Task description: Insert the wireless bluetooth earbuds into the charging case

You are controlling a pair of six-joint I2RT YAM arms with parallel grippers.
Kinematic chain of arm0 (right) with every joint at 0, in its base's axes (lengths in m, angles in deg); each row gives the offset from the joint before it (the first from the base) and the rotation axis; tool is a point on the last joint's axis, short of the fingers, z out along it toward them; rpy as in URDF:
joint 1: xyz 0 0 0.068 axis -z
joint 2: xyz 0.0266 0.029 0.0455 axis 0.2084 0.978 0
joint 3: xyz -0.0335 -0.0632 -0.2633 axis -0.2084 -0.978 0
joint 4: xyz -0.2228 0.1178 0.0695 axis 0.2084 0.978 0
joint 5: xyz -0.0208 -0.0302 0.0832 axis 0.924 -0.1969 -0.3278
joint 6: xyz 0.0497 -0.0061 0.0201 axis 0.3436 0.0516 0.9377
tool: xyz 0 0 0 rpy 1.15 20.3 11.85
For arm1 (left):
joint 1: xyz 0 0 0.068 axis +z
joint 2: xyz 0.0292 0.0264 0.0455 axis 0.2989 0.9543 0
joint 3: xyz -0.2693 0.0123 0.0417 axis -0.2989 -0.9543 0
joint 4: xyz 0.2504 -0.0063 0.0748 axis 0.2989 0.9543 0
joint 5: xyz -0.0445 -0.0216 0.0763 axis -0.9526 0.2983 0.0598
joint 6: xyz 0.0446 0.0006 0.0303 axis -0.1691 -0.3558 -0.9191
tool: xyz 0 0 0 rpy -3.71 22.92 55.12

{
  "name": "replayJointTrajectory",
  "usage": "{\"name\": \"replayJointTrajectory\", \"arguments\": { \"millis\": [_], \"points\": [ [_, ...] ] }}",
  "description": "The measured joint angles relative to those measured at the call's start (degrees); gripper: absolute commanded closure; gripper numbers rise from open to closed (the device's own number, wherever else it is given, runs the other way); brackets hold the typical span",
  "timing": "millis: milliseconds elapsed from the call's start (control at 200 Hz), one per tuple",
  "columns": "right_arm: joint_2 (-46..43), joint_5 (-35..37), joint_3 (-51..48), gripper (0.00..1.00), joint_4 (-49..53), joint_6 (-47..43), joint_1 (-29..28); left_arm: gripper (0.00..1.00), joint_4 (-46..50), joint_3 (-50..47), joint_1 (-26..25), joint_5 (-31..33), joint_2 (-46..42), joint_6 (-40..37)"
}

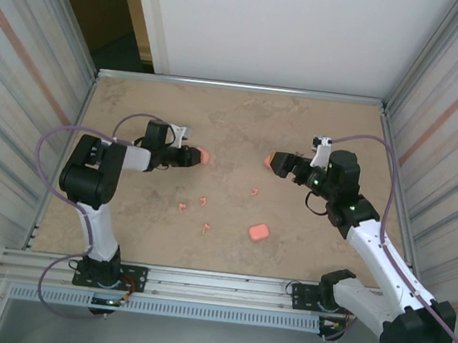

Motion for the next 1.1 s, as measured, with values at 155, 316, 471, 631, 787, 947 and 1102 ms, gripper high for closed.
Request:
{"name": "replayJointTrajectory", "arguments": {
  "millis": [155, 316, 471, 631, 787, 947, 1102],
  "points": [
    [0.00, 0.00, 0.00, 0.00, 0.70, -0.02, 0.00, 0.60, 0.00, 0.00, 0.00, 0.39, -0.09, 0.15],
    [0.00, 0.00, 0.00, 0.00, 1.18, -0.02, 0.00, 0.59, 0.24, -0.35, 0.00, 1.07, -1.90, 0.17],
    [0.00, 0.00, 0.00, 0.01, 1.33, -0.02, 0.00, 0.58, 0.15, -1.07, 0.00, 1.46, -5.64, 0.17],
    [-0.02, 0.00, 0.00, 0.00, 1.55, -0.02, 0.00, 0.58, -0.04, -2.75, 0.00, 1.44, -10.91, 0.22],
    [-0.07, 0.02, 0.02, 0.00, 2.27, -0.02, 0.00, 0.58, -0.09, -5.20, 0.00, 1.53, -17.18, 0.22],
    [-0.07, 0.28, 0.00, 0.00, 2.45, -0.02, 0.00, 0.57, -0.07, -8.31, 0.00, 3.06, -25.38, 0.13],
    [0.68, 0.87, 0.00, 0.00, 2.27, -0.02, 0.00, 0.57, 0.57, -11.10, 0.00, 5.05, -33.62, -1.18]
  ]
}}
